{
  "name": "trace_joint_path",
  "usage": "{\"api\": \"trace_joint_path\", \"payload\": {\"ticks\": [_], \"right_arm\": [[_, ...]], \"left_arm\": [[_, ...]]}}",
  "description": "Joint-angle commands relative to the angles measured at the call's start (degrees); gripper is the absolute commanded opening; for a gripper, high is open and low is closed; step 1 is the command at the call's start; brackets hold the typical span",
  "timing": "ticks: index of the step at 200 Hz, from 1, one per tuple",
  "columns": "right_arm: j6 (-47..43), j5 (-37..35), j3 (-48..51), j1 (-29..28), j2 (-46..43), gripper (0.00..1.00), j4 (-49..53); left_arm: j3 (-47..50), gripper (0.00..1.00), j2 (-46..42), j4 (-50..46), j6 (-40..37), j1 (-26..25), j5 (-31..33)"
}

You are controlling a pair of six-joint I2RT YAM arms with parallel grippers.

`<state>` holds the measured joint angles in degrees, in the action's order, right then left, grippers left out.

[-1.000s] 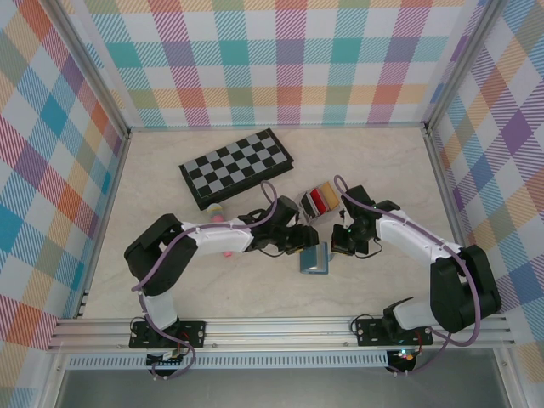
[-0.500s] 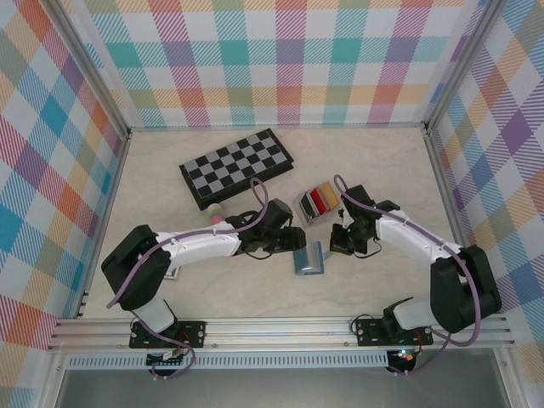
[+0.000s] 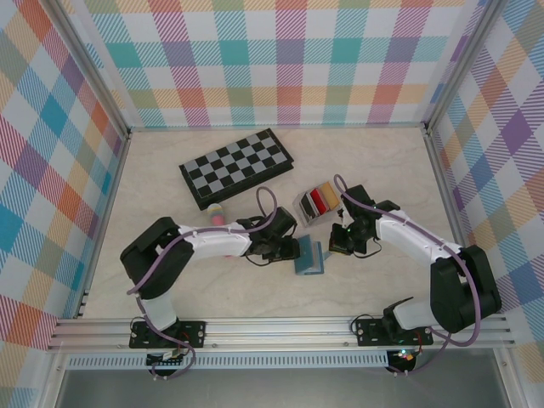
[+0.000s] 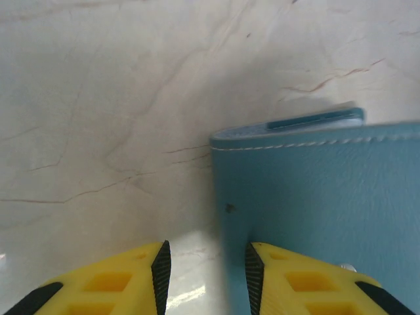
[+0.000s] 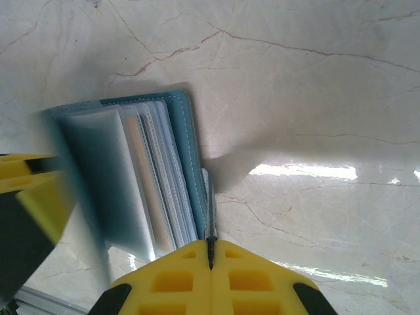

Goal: Put the credit cards into the card holder
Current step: Close the card holder at the bottom-center of the table, then close the button on the card holder.

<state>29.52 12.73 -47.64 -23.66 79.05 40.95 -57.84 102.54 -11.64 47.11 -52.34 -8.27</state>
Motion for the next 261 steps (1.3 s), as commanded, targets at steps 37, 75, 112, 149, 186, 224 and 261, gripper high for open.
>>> {"api": "trace_joint_path", "payload": {"ticks": [37, 75, 112, 149, 186, 224, 261], "right_arm": [[0.04, 4.25, -1.39, 0.28, -2.0, 0.01, -1.26], [0.24, 9.33, -1.67, 0.23, -1.05, 0.01, -3.48], [0.89, 10.91, -2.02, 0.21, 1.05, 0.0, -4.69], [0.99, 11.13, -2.27, 0.09, 3.99, 0.0, -4.61], [0.88, 11.18, -2.37, -0.5, 6.5, 0.0, -4.97], [1.38, 11.3, -2.63, -0.98, 8.33, 0.0, -6.07], [1.53, 11.03, -3.06, -1.57, 10.17, 0.0, -6.48]], "left_arm": [[-4.2, 0.4, 3.91, 2.05, -0.42, -0.84, -4.06], [-4.47, 0.43, 5.71, 2.46, -1.17, -1.1, -5.41], [-5.33, 0.44, 6.67, 2.93, -1.9, -1.52, -6.54], [-5.87, 0.44, 7.18, 2.85, -2.11, -1.72, -6.83], [-6.23, 0.43, 7.43, 2.91, -2.1, -1.72, -6.98], [-6.32, 0.42, 7.74, 3.15, -2.05, -1.8, -7.55], [-6.32, 0.42, 7.93, 3.11, -2.02, -1.8, -7.63]]}}
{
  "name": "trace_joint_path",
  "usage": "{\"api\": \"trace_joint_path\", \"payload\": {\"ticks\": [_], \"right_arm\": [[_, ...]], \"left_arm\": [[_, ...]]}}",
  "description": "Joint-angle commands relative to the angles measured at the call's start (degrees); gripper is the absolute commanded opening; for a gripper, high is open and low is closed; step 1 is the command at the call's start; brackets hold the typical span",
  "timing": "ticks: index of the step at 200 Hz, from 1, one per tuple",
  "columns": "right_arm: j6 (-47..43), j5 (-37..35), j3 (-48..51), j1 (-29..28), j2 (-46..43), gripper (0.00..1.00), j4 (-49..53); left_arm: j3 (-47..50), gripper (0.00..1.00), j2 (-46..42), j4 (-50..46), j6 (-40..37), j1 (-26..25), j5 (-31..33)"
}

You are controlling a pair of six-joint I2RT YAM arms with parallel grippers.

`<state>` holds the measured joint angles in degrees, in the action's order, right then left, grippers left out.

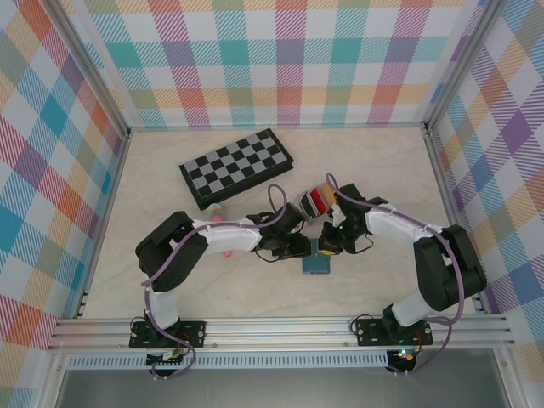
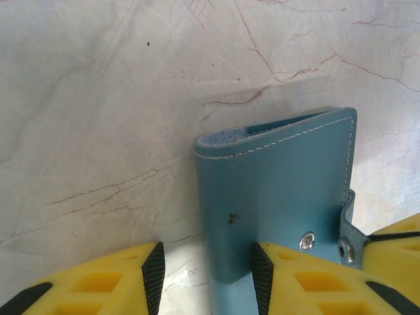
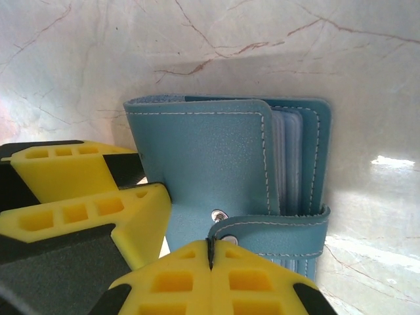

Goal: Put the credit cards into the card holder
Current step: Close the button on the card holder.

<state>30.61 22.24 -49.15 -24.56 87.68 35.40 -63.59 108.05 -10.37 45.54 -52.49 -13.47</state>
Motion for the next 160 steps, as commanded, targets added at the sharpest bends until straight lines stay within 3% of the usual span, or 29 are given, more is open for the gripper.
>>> {"api": "trace_joint_path", "payload": {"ticks": [1, 160], "right_arm": [[0.47, 1.51, -1.56, -0.67, 1.62, 0.0, -0.94], [0.68, 2.79, -2.23, -2.16, 4.82, 0.0, -2.27]], "left_arm": [[-0.61, 0.42, 2.42, 1.85, -0.41, -1.65, -2.43], [-1.53, 0.35, 4.12, 2.1, -0.58, -1.65, -3.97]]}}
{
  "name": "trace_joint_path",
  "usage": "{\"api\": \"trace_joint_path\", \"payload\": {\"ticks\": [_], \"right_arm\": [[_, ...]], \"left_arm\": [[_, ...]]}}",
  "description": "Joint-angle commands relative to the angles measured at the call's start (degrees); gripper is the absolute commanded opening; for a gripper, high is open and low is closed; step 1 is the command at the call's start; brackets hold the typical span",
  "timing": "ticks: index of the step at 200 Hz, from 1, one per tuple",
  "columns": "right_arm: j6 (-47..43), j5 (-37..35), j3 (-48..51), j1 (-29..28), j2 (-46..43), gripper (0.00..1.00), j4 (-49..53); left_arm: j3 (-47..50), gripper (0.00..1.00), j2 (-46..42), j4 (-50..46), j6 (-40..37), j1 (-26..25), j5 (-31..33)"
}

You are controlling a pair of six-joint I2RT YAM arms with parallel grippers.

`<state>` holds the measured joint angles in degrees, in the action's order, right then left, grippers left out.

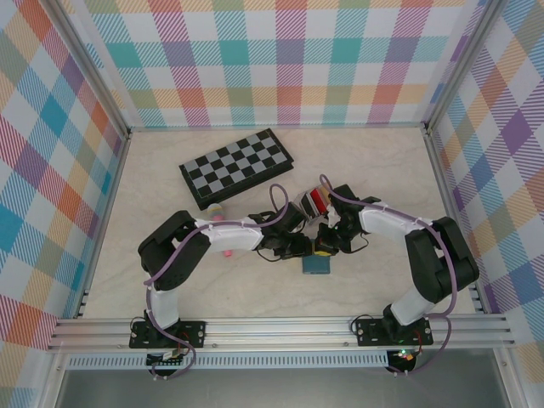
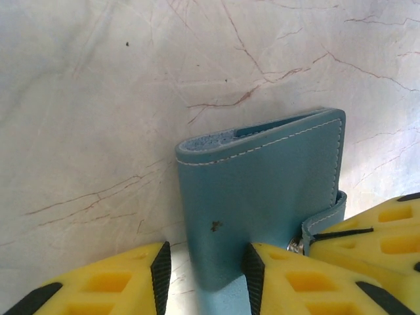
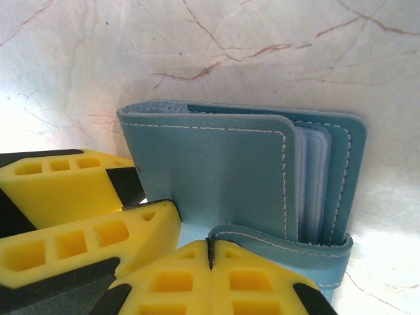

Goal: Put the credit cards into the card holder
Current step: Close the button on the card holder.

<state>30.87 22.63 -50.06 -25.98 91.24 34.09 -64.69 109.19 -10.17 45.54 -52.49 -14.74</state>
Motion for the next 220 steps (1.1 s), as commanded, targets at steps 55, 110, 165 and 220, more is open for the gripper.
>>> {"api": "trace_joint_path", "payload": {"ticks": [55, 110, 165, 220], "right_arm": [[0.37, 1.45, -0.65, -0.94, 3.23, 0.0, -0.48], [1.59, -1.94, 3.08, -1.04, 3.6, 0.0, -0.04], [4.2, -5.31, 7.99, -0.99, 1.98, 0.0, -1.49], [2.85, -7.64, 0.69, -0.91, -12.24, 0.37, -1.79]], "left_arm": [[-0.44, 0.29, 3.05, 2.31, -0.34, -1.73, -2.86], [-0.29, 0.22, 2.78, 2.08, -0.38, -1.72, -2.65], [-0.09, 0.21, 2.44, 1.91, -0.18, -1.74, -2.04], [2.04, 0.31, -7.53, -2.42, -1.61, -1.65, 9.63]]}}
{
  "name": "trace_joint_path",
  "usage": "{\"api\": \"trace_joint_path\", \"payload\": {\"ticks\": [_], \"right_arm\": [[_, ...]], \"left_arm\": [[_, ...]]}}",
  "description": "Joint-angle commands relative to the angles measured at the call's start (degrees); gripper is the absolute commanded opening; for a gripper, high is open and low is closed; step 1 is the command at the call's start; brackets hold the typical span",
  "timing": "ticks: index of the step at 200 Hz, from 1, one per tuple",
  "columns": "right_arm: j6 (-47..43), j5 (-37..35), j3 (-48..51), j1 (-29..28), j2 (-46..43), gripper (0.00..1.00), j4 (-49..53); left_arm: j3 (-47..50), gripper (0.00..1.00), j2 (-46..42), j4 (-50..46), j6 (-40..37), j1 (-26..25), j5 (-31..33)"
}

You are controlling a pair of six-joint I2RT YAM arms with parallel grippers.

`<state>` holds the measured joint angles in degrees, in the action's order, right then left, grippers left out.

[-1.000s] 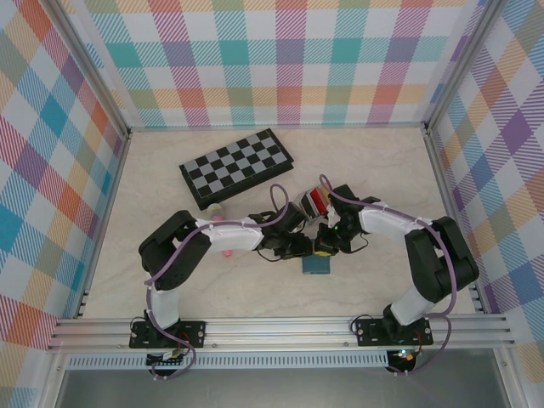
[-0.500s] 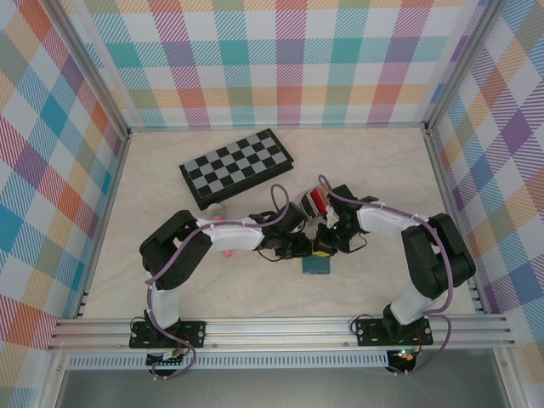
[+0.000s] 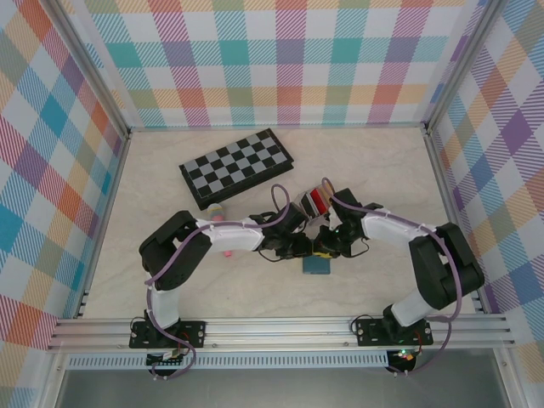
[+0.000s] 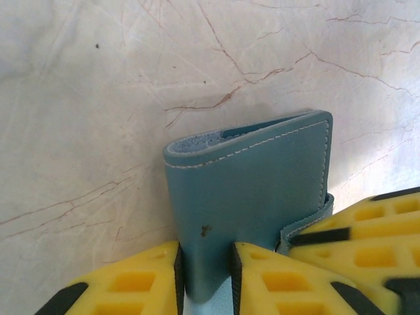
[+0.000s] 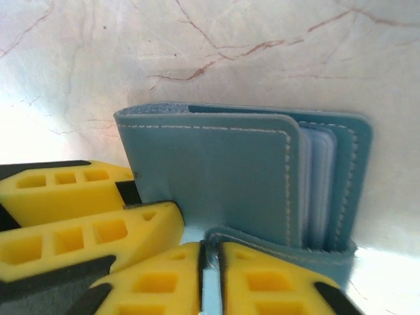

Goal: Put the credit cards into the card holder
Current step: Close the button on the card holder, then reset both arms

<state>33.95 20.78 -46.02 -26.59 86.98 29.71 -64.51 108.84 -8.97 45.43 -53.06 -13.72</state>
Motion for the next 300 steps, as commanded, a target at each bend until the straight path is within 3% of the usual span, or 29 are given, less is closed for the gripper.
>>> {"api": "trace_joint_path", "payload": {"ticks": [1, 25, 41, 59, 70, 82, 90, 108, 122, 144, 171, 198, 225, 250, 258, 274, 283, 291, 300], "right_arm": [[-0.31, -6.25, -3.54, -0.26, -8.37, 0.38, 2.74], [-1.3, -25.81, -7.17, 0.67, -15.79, 0.69, 7.24], [0.5, -42.89, -7.38, 2.96, -17.01, 0.91, 9.91], [-1.7, -56.09, -5.52, 6.79, -16.13, 0.98, 6.53], [-8.32, -61.8, -3.62, 8.46, -15.25, 0.99, 0.47], [-15.21, -66.92, -0.35, 10.03, -14.33, 1.0, -9.09], [-18.77, -66.04, 2.89, 12.01, -13.46, 1.0, -16.97], [-23.6, -61.78, 7.66, 15.35, -9.95, 1.0, -29.8], [-26.79, -54.43, 8.99, 16.77, -7.97, 1.0, -35.0], [-30.91, -45.93, 13.69, 18.06, -5.21, 1.0, -49.44], [-34.35, -38.01, 14.95, 19.82, -2.71, 1.0, -59.43], [-34.62, -30.28, 17.68, 21.91, -1.13, 0.98, -66.83], [-34.74, -29.44, 22.47, 22.01, -2.44, 0.98, -74.4], [-34.34, -28.44, 21.22, 22.52, -2.0, 0.98, -72.36], [-33.94, -27.91, 20.69, 23.02, -1.73, 0.99, -71.52], [-31.78, -27.64, 21.49, 24.65, -0.89, 1.0, -73.33], [-32.15, -27.74, 23.63, 24.68, 1.04, 1.0, -79.8], [-31.91, -27.66, 22.78, 24.67, 0.07, 1.0, -75.79], [-32.15, -27.63, 23.19, 24.66, 0.78, 1.0, -77.98]], "left_arm": [[1.94, 0.31, -7.52, -3.83, -1.67, -1.08, 9.05], [1.16, 0.44, -17.09, -14.67, -6.17, -0.83, 24.94], [1.75, 0.65, -23.04, -20.1, -9.27, 0.44, 36.18], [4.12, 0.75, -29.62, -23.66, -12.12, 4.54, 44.66], [5.99, 0.8, -33.32, -25.87, -12.99, 8.5, 49.93], [9.12, 0.92, -37.51, -26.6, -13.9, 13.89, 54.41], [11.96, 1.0, -40.18, -25.2, -15.43, 17.93, 55.54], [17.29, 1.0, -44.74, -21.88, -17.65, 26.97, 58.44], [21.68, 1.0, -47.04, -16.91, -20.73, 32.15, 61.44], [30.3, 1.0, -49.14, -0.2, -26.3, 39.17, 57.28], [41.59, 1.0, -46.5, 25.99, -36.9, 41.82, 53.67], [42.7, 1.0, -38.53, 35.9, -39.01, 44.95, 45.98], [42.87, 1.0, -30.79, 48.89, -43.99, 45.14, 40.37], [42.3, 1.0, -22.4, 57.2, -44.86, 46.2, 34.35], [41.26, 1.0, -22.42, 53.89, -45.57, 46.19, 30.99], [43.33, 1.0, -18.05, 63.15, -46.03, 46.15, 31.91], [42.32, 1.0, -19.87, 57.82, -44.68, 46.98, 30.38], [42.12, 1.0, -18.95, 58.91, -44.49, 47.48, 30.33], [41.62, 1.0, -19.57, 56.86, -44.3, 47.52, 30.19]]}}
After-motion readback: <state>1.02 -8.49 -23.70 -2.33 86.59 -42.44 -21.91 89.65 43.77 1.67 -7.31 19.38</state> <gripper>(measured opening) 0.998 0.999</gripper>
